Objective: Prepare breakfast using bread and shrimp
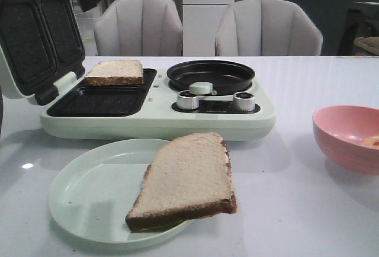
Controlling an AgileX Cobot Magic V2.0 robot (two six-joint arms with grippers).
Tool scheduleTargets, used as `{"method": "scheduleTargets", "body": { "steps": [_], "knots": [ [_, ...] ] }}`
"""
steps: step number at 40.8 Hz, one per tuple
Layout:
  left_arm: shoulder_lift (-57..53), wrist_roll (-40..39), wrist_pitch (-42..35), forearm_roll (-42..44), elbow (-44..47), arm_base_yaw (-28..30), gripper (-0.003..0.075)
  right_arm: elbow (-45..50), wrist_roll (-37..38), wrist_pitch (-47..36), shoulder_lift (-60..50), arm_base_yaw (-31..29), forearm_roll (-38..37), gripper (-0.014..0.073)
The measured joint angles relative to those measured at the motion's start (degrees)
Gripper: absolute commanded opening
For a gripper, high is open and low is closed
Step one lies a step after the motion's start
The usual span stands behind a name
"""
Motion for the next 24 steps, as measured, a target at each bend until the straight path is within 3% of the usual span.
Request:
{"method": "scheduleTargets", "body": {
  "steps": [10,16,24],
  "knots": [
    [-14.31,0.66,15.87,-23.03,0.13,-4.68,0.0499,0.00,0.00,0.00,0.00,0.00,0.00,0.0547],
    [-23.95,1.17,17.23,-33.53,2.31,-6.27,0.0499,0.00,0.00,0.00,0.00,0.00,0.00,0.0547],
    [-36.36,1.53,15.83,-36.60,9.01,-9.25,0.0498,0.00,0.00,0.00,0.00,0.00,0.00,0.0547]
  ]
}}
